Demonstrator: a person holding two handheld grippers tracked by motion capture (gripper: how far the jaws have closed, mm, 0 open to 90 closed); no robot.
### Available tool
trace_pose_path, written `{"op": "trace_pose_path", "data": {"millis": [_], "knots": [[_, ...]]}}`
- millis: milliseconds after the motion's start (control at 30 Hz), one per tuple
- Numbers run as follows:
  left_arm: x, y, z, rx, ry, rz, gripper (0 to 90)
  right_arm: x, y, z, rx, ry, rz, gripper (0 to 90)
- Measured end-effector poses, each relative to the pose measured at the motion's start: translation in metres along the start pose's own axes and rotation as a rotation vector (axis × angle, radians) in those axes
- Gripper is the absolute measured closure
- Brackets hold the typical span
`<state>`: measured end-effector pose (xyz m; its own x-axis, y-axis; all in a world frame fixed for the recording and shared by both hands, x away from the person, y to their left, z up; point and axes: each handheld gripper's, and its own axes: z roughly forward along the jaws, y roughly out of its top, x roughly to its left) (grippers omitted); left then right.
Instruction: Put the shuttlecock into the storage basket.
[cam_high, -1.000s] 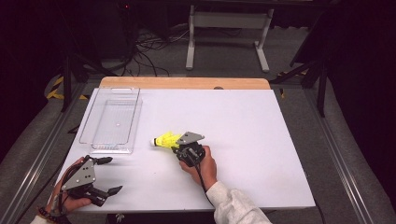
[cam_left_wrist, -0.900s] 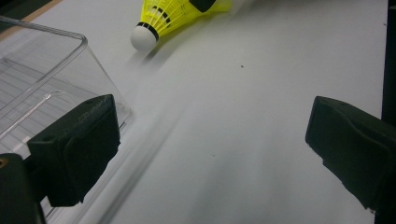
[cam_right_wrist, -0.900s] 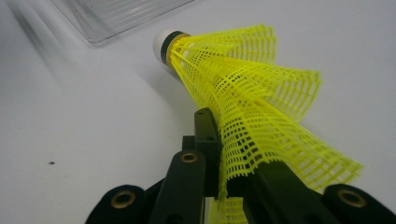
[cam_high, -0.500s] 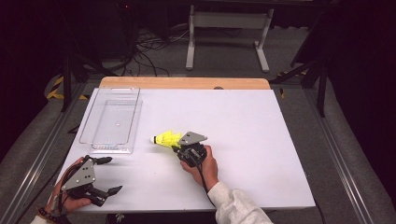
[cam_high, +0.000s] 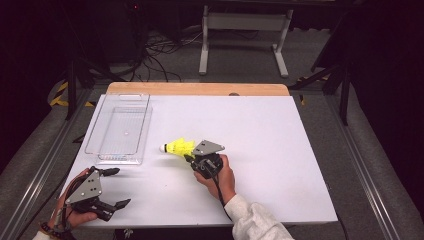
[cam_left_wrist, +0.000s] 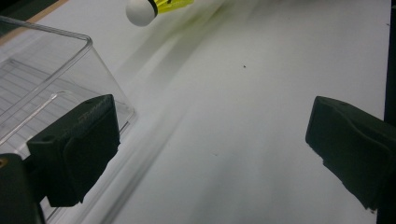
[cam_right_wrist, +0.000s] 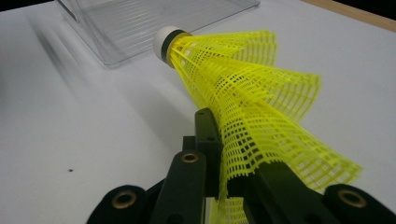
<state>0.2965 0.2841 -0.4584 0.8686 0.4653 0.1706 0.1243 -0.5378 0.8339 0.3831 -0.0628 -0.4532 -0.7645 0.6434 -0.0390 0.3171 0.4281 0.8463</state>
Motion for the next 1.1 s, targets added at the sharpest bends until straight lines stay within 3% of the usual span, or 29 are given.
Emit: {"op": "trace_pose_path", "data": {"millis": [167, 633, 1100], "knots": [[0.000, 0.000, 0.000, 0.003, -0.001, 0.007, 4.0, -0.003, 0.001, -0.004, -0.014, 0.002, 0.011, 88.7], [-0.001, 0.000, 0.001, 0.005, -0.005, 0.008, 4.1, 0.002, 0.003, -0.009, -0.021, 0.001, -0.029, 88.7], [-0.001, 0.002, 0.002, -0.002, -0.005, 0.009, 4.0, -0.004, 0.006, -0.025, -0.057, -0.015, -0.013, 88.7]]}}
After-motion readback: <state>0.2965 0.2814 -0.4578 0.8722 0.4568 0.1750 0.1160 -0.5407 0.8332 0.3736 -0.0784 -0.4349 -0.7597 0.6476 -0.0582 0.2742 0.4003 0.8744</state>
